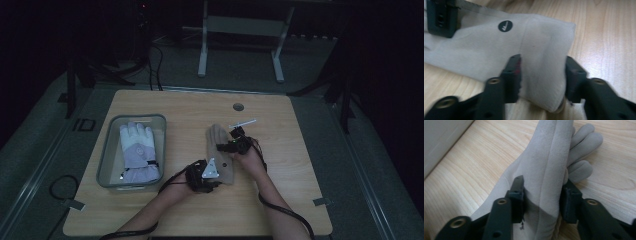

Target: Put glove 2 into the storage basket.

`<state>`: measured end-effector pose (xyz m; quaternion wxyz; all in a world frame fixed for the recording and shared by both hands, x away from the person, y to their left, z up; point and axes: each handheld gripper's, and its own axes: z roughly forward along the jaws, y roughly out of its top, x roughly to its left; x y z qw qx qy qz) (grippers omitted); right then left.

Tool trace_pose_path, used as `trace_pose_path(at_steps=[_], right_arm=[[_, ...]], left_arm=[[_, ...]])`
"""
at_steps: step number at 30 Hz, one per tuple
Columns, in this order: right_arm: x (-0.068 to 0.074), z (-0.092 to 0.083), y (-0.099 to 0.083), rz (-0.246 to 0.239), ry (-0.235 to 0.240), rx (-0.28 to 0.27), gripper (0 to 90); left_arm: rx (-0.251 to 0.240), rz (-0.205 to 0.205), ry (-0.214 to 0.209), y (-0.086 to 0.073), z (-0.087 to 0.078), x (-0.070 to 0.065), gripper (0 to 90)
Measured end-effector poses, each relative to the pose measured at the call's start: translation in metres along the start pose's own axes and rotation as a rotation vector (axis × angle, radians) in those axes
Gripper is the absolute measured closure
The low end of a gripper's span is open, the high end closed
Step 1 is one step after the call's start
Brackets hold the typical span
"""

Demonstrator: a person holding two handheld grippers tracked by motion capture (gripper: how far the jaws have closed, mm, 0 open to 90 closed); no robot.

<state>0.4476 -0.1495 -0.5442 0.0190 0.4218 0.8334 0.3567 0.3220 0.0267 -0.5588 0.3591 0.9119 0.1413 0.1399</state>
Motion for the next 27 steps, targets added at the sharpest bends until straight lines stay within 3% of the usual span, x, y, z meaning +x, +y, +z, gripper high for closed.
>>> trace_pose_path(at_steps=[2, 5, 10, 14, 18, 27], right_arm=[[0.004, 0.000, 0.002, -0.020, -0.014, 0.008, 64.7], [0.007, -0.001, 0.003, -0.038, -0.026, 0.010, 66.2], [0.012, -0.005, 0.005, -0.056, -0.038, 0.005, 67.3], [0.015, -0.011, 0.009, -0.062, -0.027, -0.002, 67.6], [0.023, -0.020, 0.012, -0.090, -0.031, -0.018, 67.5], [0.032, -0.029, 0.018, -0.098, -0.014, -0.039, 67.5]], left_arm=[[0.018, 0.004, 0.017, 0.002, 0.000, 0.002, 71.7], [0.035, -0.024, 0.000, 0.006, 0.000, 0.005, 77.8], [0.063, -0.039, -0.016, 0.011, -0.001, 0.006, 80.0], [0.077, -0.007, -0.013, 0.016, -0.008, 0.002, 81.0], [0.077, -0.009, -0.008, 0.020, -0.018, 0.001, 81.2], [0.098, -0.016, -0.021, 0.022, -0.032, 0.004, 81.6]])
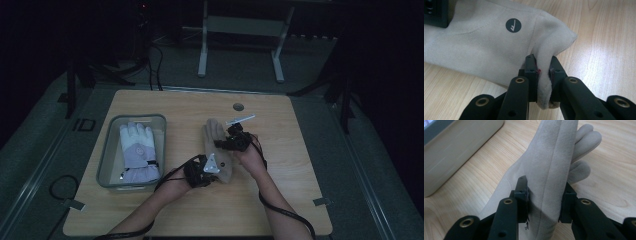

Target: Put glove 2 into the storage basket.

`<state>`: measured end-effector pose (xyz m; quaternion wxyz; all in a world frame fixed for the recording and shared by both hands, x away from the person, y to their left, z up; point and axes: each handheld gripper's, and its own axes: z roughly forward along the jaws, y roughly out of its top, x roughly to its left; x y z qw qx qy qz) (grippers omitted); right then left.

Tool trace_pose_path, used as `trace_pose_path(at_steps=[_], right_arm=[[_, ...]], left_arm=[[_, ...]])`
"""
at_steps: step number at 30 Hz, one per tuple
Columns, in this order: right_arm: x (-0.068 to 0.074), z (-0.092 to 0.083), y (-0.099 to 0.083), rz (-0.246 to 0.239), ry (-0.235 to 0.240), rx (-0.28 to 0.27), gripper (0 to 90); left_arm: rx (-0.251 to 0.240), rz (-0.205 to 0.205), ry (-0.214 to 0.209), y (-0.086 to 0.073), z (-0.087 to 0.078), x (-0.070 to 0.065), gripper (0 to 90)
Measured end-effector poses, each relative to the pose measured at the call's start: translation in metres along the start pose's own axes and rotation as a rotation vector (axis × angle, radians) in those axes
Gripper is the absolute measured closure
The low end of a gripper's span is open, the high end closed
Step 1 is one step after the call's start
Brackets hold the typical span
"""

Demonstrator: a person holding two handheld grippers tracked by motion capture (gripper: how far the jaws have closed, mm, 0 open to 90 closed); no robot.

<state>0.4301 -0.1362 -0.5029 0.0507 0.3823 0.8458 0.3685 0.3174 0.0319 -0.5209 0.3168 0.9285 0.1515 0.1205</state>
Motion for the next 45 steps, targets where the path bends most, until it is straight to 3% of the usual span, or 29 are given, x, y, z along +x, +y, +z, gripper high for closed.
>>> trace_pose_path(at_steps=[12, 23, 34, 45], right_arm=[[0.020, -0.004, 0.018, -0.020, 0.030, -0.026, 67.5], [0.042, -0.010, 0.041, -0.063, 0.045, -0.050, 67.5], [0.078, -0.005, 0.071, -0.126, 0.074, -0.060, 67.4], [0.112, 0.016, 0.095, -0.151, 0.127, -0.063, 67.3]], left_arm=[[0.040, -0.027, 0.004, 0.000, -0.030, 0.004, 81.6], [0.038, -0.023, 0.044, -0.001, -0.058, 0.007, 81.6], [0.059, -0.030, 0.085, -0.016, -0.095, 0.010, 81.6], [0.090, -0.071, 0.119, -0.043, -0.129, 0.017, 81.5]])
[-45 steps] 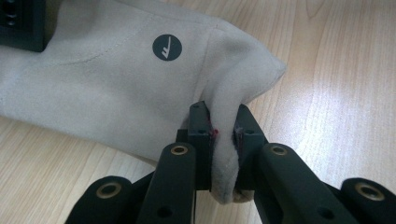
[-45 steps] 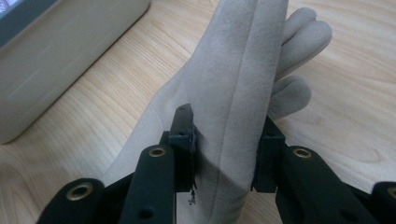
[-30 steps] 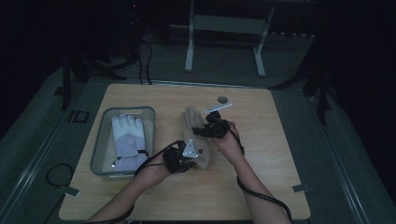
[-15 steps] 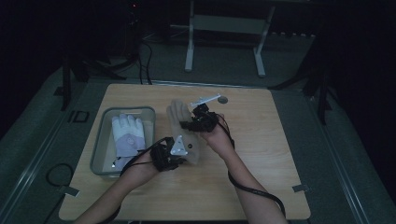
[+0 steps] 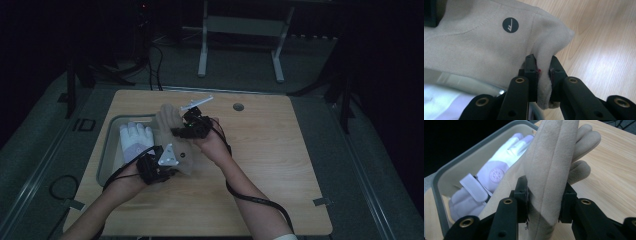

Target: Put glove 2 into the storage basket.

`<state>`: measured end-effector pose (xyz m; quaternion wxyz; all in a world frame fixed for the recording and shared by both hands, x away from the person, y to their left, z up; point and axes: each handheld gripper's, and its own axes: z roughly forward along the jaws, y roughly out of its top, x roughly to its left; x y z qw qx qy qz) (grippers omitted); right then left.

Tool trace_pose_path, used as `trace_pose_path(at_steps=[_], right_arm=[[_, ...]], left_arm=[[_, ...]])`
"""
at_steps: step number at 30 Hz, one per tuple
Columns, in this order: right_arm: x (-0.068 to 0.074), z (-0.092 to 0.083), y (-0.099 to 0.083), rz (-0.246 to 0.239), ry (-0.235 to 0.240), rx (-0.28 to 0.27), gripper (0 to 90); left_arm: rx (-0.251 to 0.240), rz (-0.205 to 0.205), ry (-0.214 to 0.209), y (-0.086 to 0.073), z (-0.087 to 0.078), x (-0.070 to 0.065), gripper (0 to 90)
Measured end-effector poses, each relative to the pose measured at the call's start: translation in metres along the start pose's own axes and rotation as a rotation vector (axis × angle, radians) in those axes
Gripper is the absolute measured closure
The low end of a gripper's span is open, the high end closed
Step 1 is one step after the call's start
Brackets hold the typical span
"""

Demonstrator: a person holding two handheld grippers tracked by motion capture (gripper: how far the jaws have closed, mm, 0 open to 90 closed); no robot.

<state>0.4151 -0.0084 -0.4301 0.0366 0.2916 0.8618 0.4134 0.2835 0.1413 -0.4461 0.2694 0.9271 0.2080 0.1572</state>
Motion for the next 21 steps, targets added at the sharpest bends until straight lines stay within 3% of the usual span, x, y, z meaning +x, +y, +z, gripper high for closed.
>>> trace_pose_path(at_steps=[8, 21], right_arm=[[0.018, 0.025, 0.015, -0.023, 0.034, 0.015, 67.3], [0.050, 0.072, 0.040, -0.039, 0.105, 0.030, 67.2]], left_arm=[[0.021, -0.028, 0.013, -0.022, -0.014, 0.007, 81.5], [0.049, -0.116, 0.054, -0.067, -0.035, 0.019, 81.5]])
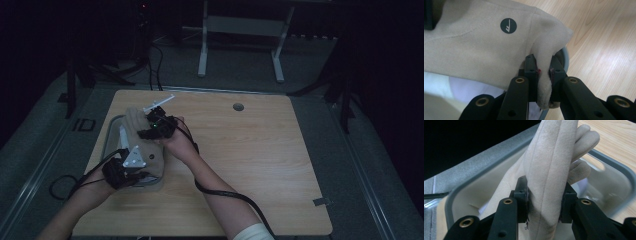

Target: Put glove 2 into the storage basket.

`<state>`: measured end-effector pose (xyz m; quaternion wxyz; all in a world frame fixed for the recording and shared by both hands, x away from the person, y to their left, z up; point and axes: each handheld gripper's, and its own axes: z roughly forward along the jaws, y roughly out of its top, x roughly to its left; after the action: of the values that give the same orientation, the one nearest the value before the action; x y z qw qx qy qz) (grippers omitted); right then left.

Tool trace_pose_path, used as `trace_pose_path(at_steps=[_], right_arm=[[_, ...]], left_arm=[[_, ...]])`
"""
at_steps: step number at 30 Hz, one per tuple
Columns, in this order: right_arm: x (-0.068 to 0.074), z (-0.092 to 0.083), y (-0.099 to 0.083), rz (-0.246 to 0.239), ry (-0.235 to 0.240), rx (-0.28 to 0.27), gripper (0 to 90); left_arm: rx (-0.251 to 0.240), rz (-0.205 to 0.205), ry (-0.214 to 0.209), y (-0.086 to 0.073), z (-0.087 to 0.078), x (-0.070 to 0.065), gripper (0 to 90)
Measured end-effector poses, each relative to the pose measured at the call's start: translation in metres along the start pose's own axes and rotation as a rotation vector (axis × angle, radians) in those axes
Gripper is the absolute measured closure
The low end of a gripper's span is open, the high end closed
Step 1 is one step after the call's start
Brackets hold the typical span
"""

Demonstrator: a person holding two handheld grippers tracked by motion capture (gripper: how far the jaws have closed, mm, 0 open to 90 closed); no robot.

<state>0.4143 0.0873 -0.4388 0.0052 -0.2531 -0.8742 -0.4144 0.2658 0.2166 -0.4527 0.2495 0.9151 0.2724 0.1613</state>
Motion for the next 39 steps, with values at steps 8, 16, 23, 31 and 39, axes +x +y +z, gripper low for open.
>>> trace_pose_path(at_steps=[8, 16, 23, 31, 39], right_arm=[[0.014, 0.024, 0.012, -0.025, 0.018, 0.019, 67.0], [0.004, 0.037, 0.005, -0.011, -0.002, 0.064, 66.6], [-0.003, 0.051, -0.002, -0.020, -0.022, 0.104, 64.4], [-0.009, 0.056, -0.004, -0.033, -0.049, 0.103, 56.2], [-0.014, 0.040, 0.000, -0.033, -0.117, 0.059, 38.8]], left_arm=[[0.011, -0.035, 0.010, -0.017, -0.006, 0.008, 81.5], [0.012, -0.046, 0.004, -0.019, 0.005, 0.007, 81.4], [0.021, -0.045, 0.000, -0.019, 0.013, 0.007, 81.3], [0.009, -0.086, -0.030, -0.023, 0.022, 0.014, 81.1], [0.017, -0.090, -0.045, -0.023, 0.025, 0.015, 80.0]])
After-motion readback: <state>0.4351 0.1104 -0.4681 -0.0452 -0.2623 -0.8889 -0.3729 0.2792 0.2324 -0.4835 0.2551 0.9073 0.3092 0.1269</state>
